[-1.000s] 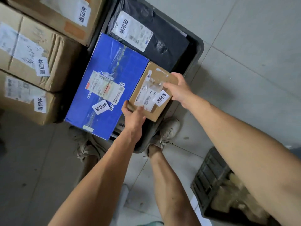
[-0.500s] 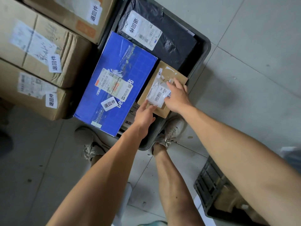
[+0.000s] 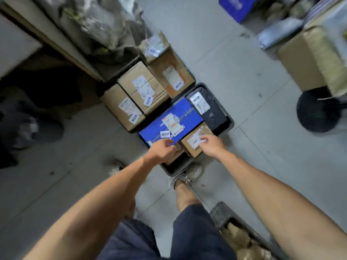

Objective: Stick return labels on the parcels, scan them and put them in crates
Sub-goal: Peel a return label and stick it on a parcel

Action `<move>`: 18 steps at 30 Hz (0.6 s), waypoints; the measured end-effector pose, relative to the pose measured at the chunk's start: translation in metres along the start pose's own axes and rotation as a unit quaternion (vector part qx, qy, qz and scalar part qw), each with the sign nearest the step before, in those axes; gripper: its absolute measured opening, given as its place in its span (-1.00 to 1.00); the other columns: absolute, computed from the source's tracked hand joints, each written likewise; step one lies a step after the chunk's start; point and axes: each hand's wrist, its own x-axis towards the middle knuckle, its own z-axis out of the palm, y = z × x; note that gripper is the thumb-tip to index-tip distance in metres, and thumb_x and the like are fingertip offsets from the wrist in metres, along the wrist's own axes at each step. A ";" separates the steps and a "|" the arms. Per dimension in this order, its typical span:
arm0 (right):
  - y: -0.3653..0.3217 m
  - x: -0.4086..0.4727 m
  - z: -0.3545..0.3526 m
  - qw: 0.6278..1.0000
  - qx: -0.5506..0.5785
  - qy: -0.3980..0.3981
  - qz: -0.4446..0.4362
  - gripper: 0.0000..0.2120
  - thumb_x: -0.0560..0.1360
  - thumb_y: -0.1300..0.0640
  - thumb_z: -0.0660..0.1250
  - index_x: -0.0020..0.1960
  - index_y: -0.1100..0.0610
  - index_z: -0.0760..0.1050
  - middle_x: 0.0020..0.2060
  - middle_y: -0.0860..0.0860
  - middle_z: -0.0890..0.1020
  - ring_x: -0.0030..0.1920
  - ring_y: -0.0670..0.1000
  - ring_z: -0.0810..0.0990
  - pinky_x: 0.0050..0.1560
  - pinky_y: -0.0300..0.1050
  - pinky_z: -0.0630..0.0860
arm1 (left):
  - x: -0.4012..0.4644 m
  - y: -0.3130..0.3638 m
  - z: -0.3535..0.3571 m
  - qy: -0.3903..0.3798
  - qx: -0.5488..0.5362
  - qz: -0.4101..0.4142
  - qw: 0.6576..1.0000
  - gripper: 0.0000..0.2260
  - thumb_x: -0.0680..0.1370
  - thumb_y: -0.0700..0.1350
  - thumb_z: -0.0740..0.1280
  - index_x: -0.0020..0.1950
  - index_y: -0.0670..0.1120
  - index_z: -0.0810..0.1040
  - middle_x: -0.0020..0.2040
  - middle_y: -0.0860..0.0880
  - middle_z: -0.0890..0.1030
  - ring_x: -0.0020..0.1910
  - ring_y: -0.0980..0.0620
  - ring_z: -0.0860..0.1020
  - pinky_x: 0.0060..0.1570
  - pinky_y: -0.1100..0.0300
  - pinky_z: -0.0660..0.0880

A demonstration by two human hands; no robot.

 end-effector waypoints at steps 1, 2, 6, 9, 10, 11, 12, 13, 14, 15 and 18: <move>-0.025 -0.024 -0.005 1.000 -0.019 0.004 -0.018 -0.62 0.58 0.06 0.31 0.39 0.03 0.50 0.34 0.06 0.55 0.28 0.12 0.55 0.28 -0.07 0.47 | -0.023 -0.002 -0.022 0.016 0.034 0.012 0.999 -0.61 0.60 -0.04 0.29 0.42 -0.10 0.52 0.31 -0.08 0.60 0.33 -0.07 0.52 0.30 0.17 0.41; -0.050 -0.046 -0.007 0.998 -0.037 0.009 -0.040 -0.62 0.57 0.06 0.30 0.38 0.04 0.51 0.33 0.05 0.56 0.25 0.12 0.57 0.26 -0.05 0.51 | -0.046 -0.007 -0.046 0.033 0.065 0.023 0.997 -0.61 0.62 -0.06 0.27 0.44 -0.11 0.50 0.35 -0.09 0.58 0.35 -0.07 0.51 0.30 0.17 0.40; -0.166 -0.120 0.006 0.981 -0.130 0.020 -0.139 -0.62 0.59 0.03 0.27 0.39 0.04 0.46 0.26 0.04 0.57 0.11 0.07 0.60 0.14 0.03 0.57 | -0.126 -0.043 -0.144 0.142 0.133 0.054 0.979 -0.65 0.56 0.00 0.26 0.29 -0.09 0.57 0.25 -0.10 0.61 0.27 -0.12 0.55 0.20 0.12 0.47; -0.265 -0.159 0.039 0.945 -0.234 0.039 -0.225 -0.59 0.58 0.06 0.25 0.42 0.08 0.44 0.18 0.07 0.62 0.07 0.08 0.62 0.12 -0.02 0.56 | -0.183 -0.085 -0.219 0.258 0.226 0.064 0.937 -0.67 0.55 0.03 0.26 0.26 -0.05 0.56 0.20 -0.10 0.59 0.23 -0.16 0.54 0.18 0.02 0.49; -0.299 -0.171 0.053 0.925 -0.275 0.052 -0.259 -0.57 0.57 0.06 0.26 0.43 0.09 0.44 0.20 0.09 0.62 0.15 0.11 0.60 0.14 -0.04 0.53 | -0.202 -0.100 -0.243 0.298 0.260 0.061 0.917 -0.68 0.56 0.03 0.26 0.26 -0.05 0.55 0.19 -0.10 0.58 0.21 -0.16 0.53 0.15 0.01 0.47; -0.332 -0.184 0.069 0.900 -0.315 0.070 -0.294 -0.55 0.56 0.06 0.26 0.43 0.09 0.45 0.24 0.10 0.61 0.23 0.14 0.56 0.16 -0.03 0.51 | -0.222 -0.116 -0.267 0.333 0.290 0.051 0.896 -0.69 0.57 0.03 0.25 0.25 -0.06 0.54 0.18 -0.10 0.57 0.19 -0.16 0.52 0.12 0.01 0.46; -0.364 -0.196 0.084 0.870 -0.354 0.089 -0.331 -0.55 0.55 0.06 0.27 0.42 0.09 0.45 0.27 0.10 0.58 0.29 0.16 0.52 0.18 0.00 0.50 | -0.242 -0.133 -0.291 0.368 0.314 0.040 0.874 -0.69 0.57 0.02 0.24 0.24 -0.07 0.54 0.17 -0.10 0.57 0.17 -0.15 0.52 0.09 0.01 0.44; -0.395 -0.208 0.100 0.836 -0.391 0.107 -0.369 -0.56 0.54 0.05 0.26 0.41 0.10 0.45 0.28 0.11 0.56 0.31 0.17 0.48 0.19 0.03 0.51 | -0.261 -0.150 -0.312 0.397 0.326 0.025 0.858 -0.70 0.56 0.02 0.25 0.23 -0.07 0.53 0.16 -0.10 0.57 0.16 -0.15 0.52 0.07 0.01 0.43; -0.426 -0.224 0.116 0.802 -0.422 0.120 -0.404 -0.57 0.55 0.05 0.26 0.40 0.11 0.44 0.28 0.11 0.54 0.32 0.18 0.46 0.19 0.06 0.51 | -0.281 -0.170 -0.333 0.425 0.324 0.005 0.845 -0.71 0.55 0.02 0.26 0.21 -0.08 0.53 0.15 -0.11 0.57 0.16 -0.15 0.52 0.06 0.00 0.41; -0.455 -0.238 0.133 0.773 -0.445 0.132 -0.433 -0.57 0.55 0.05 0.25 0.40 0.11 0.42 0.29 0.12 0.51 0.33 0.19 0.45 0.19 0.07 0.50 | -0.301 -0.189 -0.350 0.450 0.314 -0.018 0.836 -0.71 0.54 0.01 0.27 0.19 -0.08 0.52 0.15 -0.11 0.57 0.15 -0.16 0.52 0.06 0.00 0.40; -0.532 -0.287 0.185 0.710 -0.481 0.144 -0.493 -0.57 0.57 0.04 0.24 0.42 0.12 0.38 0.30 0.11 0.49 0.33 0.19 0.45 0.18 0.06 0.48 | -0.365 -0.247 -0.388 0.498 0.273 -0.096 0.817 -0.71 0.52 0.00 0.28 0.19 -0.09 0.52 0.17 -0.12 0.57 0.17 -0.16 0.52 0.07 0.02 0.39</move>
